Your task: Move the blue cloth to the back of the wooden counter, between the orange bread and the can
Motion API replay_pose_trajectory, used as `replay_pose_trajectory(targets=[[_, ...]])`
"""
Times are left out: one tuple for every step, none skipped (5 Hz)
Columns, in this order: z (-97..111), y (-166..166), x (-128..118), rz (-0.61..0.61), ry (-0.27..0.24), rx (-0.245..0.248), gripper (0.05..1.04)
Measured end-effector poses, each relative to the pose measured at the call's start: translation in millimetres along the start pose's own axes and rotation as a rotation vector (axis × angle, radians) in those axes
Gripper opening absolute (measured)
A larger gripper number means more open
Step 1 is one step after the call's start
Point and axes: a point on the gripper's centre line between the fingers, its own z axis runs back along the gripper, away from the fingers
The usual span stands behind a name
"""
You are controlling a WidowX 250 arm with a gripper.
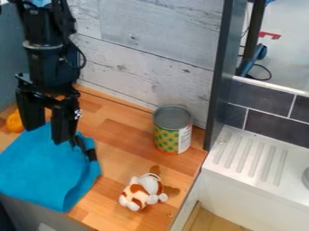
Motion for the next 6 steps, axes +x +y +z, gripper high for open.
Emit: replay_pose_trajectory(targets=[[-6,0,-1,-0.003,0.02,-0.008,1.001],[-12,18,-2,0.008,0.011,-0.005,1.001],[-19,37,-7,0.016,-0.006,0.038,1.001],[-47,48,-8,0.014,0.038,0.055,1.001],[-77,48,-6,0.006,0.135,0.013,1.001],[-87,55,-1,0.017,0.16,0.032,1.001]])
